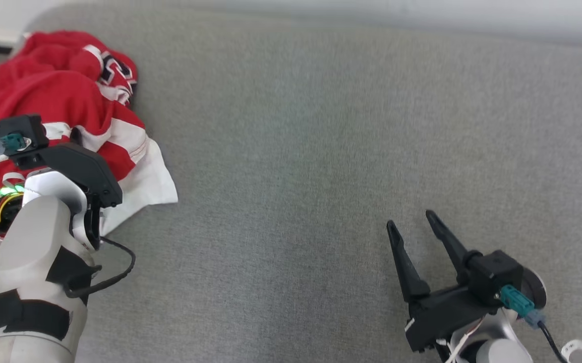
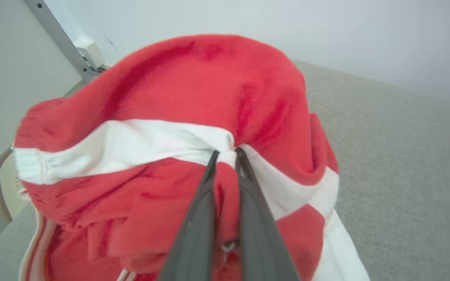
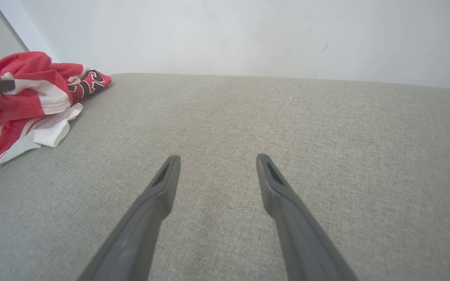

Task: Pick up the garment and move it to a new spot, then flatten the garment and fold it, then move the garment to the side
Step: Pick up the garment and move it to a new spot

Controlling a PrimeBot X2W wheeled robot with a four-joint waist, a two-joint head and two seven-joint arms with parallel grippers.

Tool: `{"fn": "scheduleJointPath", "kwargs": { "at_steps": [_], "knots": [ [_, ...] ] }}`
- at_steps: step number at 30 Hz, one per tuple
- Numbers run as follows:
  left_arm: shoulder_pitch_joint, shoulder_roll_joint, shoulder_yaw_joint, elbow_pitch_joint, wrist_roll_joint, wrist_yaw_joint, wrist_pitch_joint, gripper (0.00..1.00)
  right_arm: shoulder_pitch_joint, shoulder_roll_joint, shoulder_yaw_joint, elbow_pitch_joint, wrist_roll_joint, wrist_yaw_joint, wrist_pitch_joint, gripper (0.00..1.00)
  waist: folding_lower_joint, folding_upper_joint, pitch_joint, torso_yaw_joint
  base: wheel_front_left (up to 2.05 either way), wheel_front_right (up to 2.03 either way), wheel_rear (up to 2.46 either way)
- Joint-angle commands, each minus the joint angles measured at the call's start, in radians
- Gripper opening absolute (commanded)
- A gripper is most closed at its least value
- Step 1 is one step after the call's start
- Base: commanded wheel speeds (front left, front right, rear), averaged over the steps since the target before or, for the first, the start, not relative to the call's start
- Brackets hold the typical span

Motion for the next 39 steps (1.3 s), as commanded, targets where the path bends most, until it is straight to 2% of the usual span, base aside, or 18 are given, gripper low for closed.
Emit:
{"fn": "scheduleJointPath", "kwargs": {
  "at_steps": [1, 6, 11, 20, 25, 27, 30, 31, 34, 39],
  "knots": [
    [0.005, 0.003, -0.003, -0.002, 0.003, -0.005, -0.021, 0.00, 0.024, 0.000, -0.002, 0.015, 0.017, -0.002, -0.014, 1.00, 0.0001, -0.0001, -0.147, 0.020, 0.00, 0.00, 0.00],
    [-0.011, -0.002, -0.028, -0.006, 0.019, -0.012, -0.046, 0.00, 0.067, 0.000, -0.002, 0.061, 0.061, -0.002, -0.040, 1.00, 0.0001, -0.0001, -0.273, 0.002, 0.00, 0.00, 0.00],
    [-0.043, -0.027, -0.058, -0.035, 0.031, -0.045, -0.061, 0.00, 0.114, 0.000, -0.026, 0.083, 0.086, -0.002, -0.054, 1.00, 0.0001, -0.0001, -0.358, -0.029, 0.00, 0.00, 0.00],
    [-0.100, -0.122, -0.125, -0.140, 0.020, -0.109, -0.067, 0.00, 0.154, 0.000, -0.076, 0.081, 0.084, -0.002, -0.056, 1.00, 0.0001, -0.0001, -0.414, -0.102, 0.00, 0.00, 0.00],
    [-0.074, -0.145, -0.185, -0.216, -0.029, -0.134, -0.034, 0.00, 0.154, 0.000, -0.070, 0.067, 0.080, -0.002, -0.042, 1.00, 0.0001, -0.0001, -0.416, -0.156, 0.00, 0.00, 0.00],
    [-0.040, -0.148, -0.237, -0.266, -0.084, -0.143, -0.013, 0.00, 0.149, 0.000, -0.064, 0.062, 0.079, -0.002, -0.039, 1.00, 0.0001, -0.0001, -0.411, -0.185, 0.00, 0.00, 0.00],
    [0.021, -0.148, -0.333, -0.359, -0.179, -0.142, 0.012, 0.00, 0.147, 0.000, -0.061, 0.054, 0.076, -0.002, -0.033, 1.00, 0.0001, -0.0001, -0.401, -0.226, 0.00, 0.00, 0.00],
    [0.065, -0.146, -0.396, -0.414, -0.230, -0.125, 0.021, 0.00, 0.148, 0.000, -0.061, 0.050, 0.074, -0.002, -0.029, 1.00, 0.0001, -0.0001, -0.393, -0.253, 0.00, 0.00, 0.00],
    [0.130, -0.146, -0.485, -0.482, -0.287, -0.082, 0.025, 0.00, 0.145, 0.000, -0.059, 0.044, 0.068, -0.002, -0.024, 1.00, 0.0001, -0.0001, -0.380, -0.295, 0.00, 0.00, 0.00],
    [0.213, -0.146, -0.564, -0.530, -0.360, -0.025, 0.014, 0.00, 0.139, 0.000, -0.052, 0.038, 0.067, -0.002, -0.018, 1.00, 0.0001, -0.0001, -0.367, -0.355, 0.00, 0.00, 0.00]
  ]
}}
